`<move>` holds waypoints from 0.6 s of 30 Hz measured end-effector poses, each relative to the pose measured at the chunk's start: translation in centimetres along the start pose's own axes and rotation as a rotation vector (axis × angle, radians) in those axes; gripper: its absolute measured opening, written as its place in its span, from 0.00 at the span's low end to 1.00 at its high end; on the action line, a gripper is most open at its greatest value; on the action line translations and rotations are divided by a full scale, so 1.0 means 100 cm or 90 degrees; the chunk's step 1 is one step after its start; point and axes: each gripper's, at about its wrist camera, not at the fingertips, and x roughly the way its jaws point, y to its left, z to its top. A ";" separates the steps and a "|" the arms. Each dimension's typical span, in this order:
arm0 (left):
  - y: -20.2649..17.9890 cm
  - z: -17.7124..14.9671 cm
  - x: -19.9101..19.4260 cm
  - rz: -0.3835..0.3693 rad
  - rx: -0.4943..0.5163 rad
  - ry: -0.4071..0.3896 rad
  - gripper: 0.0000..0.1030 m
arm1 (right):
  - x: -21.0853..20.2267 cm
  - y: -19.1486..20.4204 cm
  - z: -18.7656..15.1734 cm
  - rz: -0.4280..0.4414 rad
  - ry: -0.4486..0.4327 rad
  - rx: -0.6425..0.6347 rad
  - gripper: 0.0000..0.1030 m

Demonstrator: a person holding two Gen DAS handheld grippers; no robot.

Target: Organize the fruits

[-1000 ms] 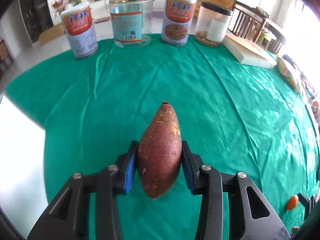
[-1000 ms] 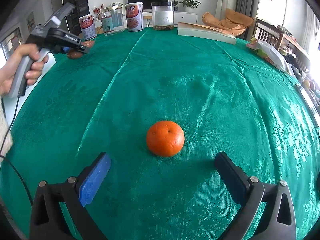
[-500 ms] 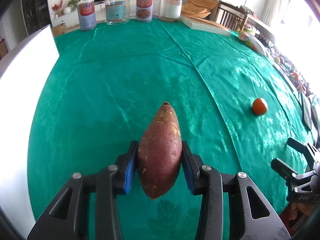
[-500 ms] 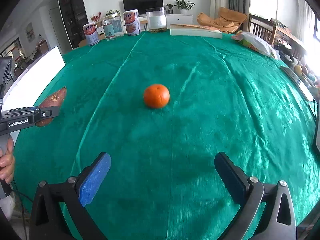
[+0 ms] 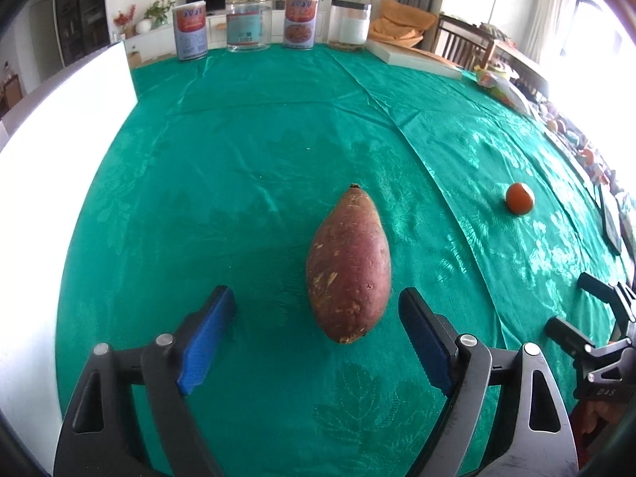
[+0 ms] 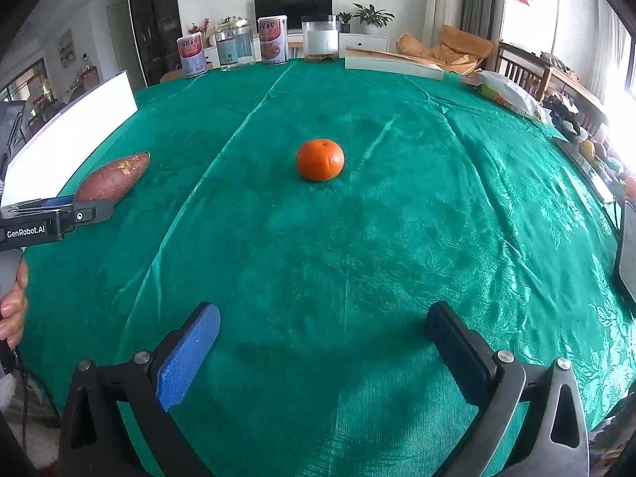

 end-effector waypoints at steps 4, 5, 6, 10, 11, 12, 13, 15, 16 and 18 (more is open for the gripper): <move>-0.012 0.004 0.002 0.018 0.030 0.005 0.84 | 0.001 0.001 0.001 -0.008 -0.009 0.006 1.00; -0.015 0.005 0.003 0.030 0.038 0.010 0.84 | 0.001 0.001 0.001 -0.010 -0.011 0.006 1.00; -0.017 0.005 0.004 0.039 0.043 0.013 0.84 | 0.001 0.001 0.001 -0.010 -0.013 0.007 1.00; -0.021 0.003 0.009 0.058 0.054 0.024 0.84 | 0.001 0.002 0.001 -0.010 -0.017 0.005 1.00; -0.020 0.003 0.009 0.061 0.053 0.025 0.84 | 0.001 0.002 0.001 -0.010 -0.018 0.005 1.00; -0.020 0.004 0.009 0.061 0.052 0.027 0.85 | 0.001 0.002 0.001 -0.010 -0.019 0.005 1.00; -0.019 0.004 0.009 0.061 0.051 0.028 0.85 | 0.001 0.002 0.001 -0.011 -0.020 0.005 1.00; -0.018 0.005 0.009 0.063 0.051 0.030 0.86 | 0.001 0.002 0.000 -0.011 -0.022 0.006 1.00; -0.018 0.005 0.009 0.064 0.051 0.031 0.86 | 0.001 0.002 0.000 -0.012 -0.023 0.006 1.00; -0.018 0.005 0.010 0.065 0.051 0.032 0.87 | 0.001 0.002 0.000 -0.013 -0.025 0.006 1.00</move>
